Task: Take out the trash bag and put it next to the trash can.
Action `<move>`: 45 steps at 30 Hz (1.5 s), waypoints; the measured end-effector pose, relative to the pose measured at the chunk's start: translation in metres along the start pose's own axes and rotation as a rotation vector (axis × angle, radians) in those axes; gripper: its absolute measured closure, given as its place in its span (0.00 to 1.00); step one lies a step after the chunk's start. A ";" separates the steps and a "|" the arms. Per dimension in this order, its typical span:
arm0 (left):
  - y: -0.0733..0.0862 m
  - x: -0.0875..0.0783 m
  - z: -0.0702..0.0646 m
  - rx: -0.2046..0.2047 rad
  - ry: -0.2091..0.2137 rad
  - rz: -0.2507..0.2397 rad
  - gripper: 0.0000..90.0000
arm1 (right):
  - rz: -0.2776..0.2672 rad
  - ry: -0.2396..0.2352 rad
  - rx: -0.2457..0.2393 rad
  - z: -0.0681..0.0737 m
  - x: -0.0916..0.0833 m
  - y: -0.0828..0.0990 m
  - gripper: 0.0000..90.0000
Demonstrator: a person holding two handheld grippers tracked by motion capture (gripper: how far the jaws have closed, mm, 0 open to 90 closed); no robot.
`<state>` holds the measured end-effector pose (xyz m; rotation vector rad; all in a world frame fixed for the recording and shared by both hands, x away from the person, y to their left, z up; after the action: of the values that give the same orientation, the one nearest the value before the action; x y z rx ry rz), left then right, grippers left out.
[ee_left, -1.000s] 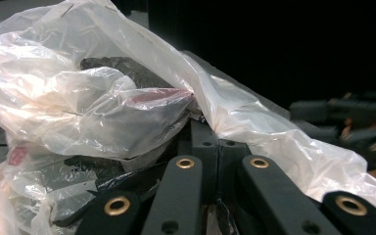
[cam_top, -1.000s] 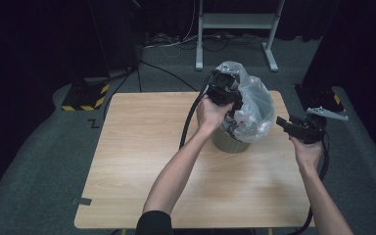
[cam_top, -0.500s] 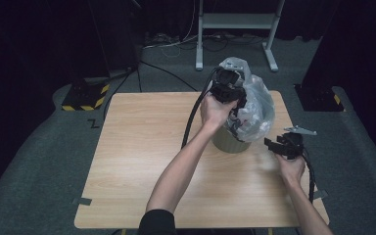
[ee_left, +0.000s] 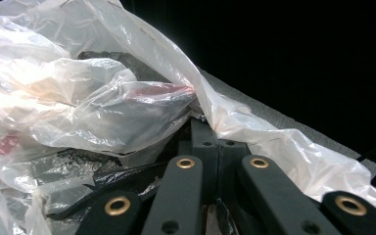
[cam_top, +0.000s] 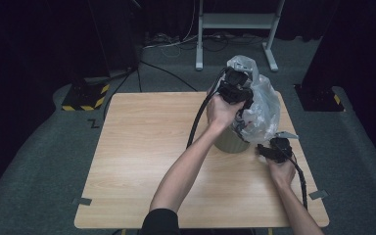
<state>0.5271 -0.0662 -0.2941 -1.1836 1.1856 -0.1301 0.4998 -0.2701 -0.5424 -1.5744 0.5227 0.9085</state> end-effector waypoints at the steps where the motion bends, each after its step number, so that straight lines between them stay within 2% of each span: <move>1: -0.001 -0.002 0.001 0.000 -0.001 -0.005 0.99 | -0.001 0.007 -0.008 0.001 0.000 -0.001 0.40; 5: -0.002 -0.010 0.004 -0.002 -0.004 -0.012 0.99 | 0.008 0.006 0.015 0.000 0.001 -0.001 0.36; 14: 0.001 -0.041 0.019 -0.023 -0.036 -0.040 0.99 | 0.006 0.009 0.010 0.000 0.002 -0.001 0.36; 23: 0.005 -0.059 0.028 -0.039 -0.067 -0.054 0.99 | 0.006 0.008 0.007 -0.001 0.002 -0.001 0.36; 30: 0.012 -0.074 0.034 -0.034 -0.093 -0.056 0.99 | 0.006 0.008 0.007 0.000 0.002 -0.001 0.36; 45: 0.029 -0.109 0.055 -0.067 -0.137 -0.097 0.99 | 0.005 0.008 0.004 0.000 0.002 -0.002 0.36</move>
<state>0.5072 0.0501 -0.2515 -1.2887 1.0197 -0.0824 0.5024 -0.2699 -0.5428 -1.5745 0.5336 0.9048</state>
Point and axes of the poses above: each handheld gripper's, and its own axes: x roughly forward along the jaws, y roughly out of its underside, z roughly to its left, the point moved 3 cm from there along x, roughly forward along the jaws, and after that the axes turned 11 degrees about z, right-handed, at the moved point
